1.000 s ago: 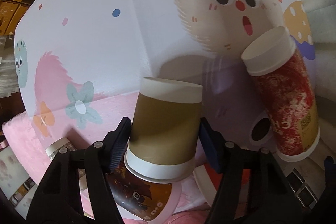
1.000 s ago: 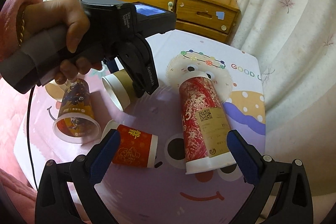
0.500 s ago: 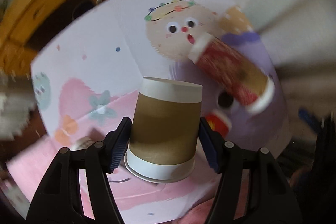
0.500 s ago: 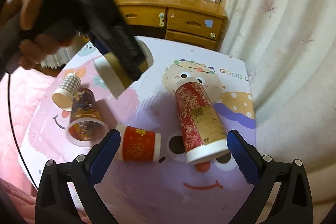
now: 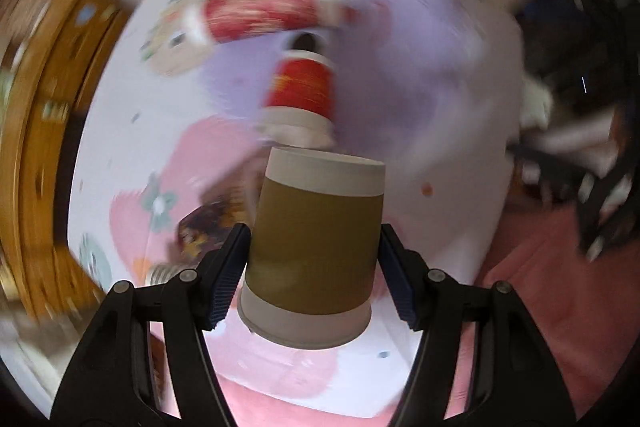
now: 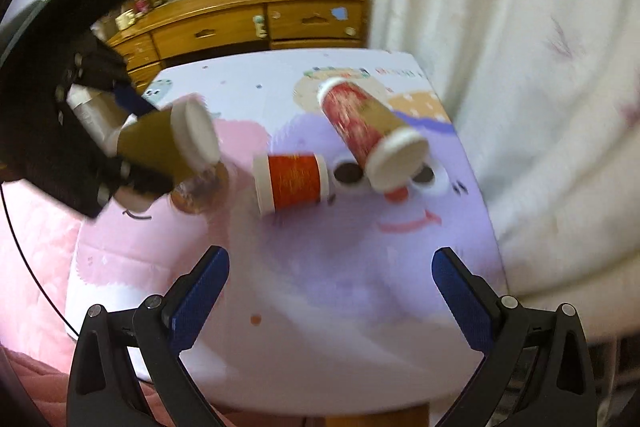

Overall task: Flip cup upright
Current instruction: 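Lift the brown cup with the left gripper and rotate it over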

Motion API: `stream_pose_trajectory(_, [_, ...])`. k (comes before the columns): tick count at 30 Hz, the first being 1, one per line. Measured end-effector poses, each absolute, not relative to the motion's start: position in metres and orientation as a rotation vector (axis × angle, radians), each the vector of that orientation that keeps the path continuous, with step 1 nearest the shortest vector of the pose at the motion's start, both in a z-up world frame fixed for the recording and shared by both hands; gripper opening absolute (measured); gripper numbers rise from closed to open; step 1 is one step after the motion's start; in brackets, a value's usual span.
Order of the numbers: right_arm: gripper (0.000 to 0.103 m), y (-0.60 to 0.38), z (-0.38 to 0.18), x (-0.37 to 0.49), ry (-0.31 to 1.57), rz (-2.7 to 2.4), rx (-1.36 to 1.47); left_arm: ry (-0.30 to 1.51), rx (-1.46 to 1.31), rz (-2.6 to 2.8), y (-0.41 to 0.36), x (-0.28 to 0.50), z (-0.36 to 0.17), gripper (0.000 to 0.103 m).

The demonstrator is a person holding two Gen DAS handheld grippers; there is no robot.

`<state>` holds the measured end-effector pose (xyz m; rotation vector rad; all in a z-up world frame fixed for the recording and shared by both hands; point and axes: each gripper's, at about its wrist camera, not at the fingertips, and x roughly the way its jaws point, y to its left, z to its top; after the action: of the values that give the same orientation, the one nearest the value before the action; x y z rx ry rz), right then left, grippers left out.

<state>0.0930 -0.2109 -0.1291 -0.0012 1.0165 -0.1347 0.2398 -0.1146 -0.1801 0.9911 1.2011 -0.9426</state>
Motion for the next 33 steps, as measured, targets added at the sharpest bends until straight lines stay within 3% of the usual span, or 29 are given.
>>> stream_pose_trajectory(4, [0.103, -0.204, -0.138, 0.051, 1.038, -0.201, 0.018, 1.072, 1.181, -1.137, -0.116, 0.185, -0.209, 0.062])
stream_pose_trajectory(11, [0.103, -0.207, -0.154, 0.005, 1.115, -0.227, 0.023, 1.007, 1.308, -1.324, -0.131, 0.132, -0.242, 0.062])
stream_pose_trajectory(23, [0.103, -0.234, -0.163, -0.002, 1.207, -0.111, -0.07, 1.098, 1.401, -1.272, -0.15, 0.137, -0.276, 0.063])
stream_pose_trajectory(25, [0.103, -0.236, -0.161, 0.001, 1.204, -0.084, -0.092, 1.126, 1.42, -1.274, -0.148, 0.134, -0.275, 0.068])
stream_pose_trajectory(27, [0.103, -0.236, -0.157, 0.002, 1.2, -0.061, -0.129, 1.172, 1.417, -1.273, -0.148, 0.134, -0.274, 0.081])
stream_pose_trajectory(33, [0.103, -0.233, -0.151, 0.013, 1.179, 0.034, -0.217, 1.178, 1.316, -1.211, -0.138, 0.136, -0.245, 0.081])
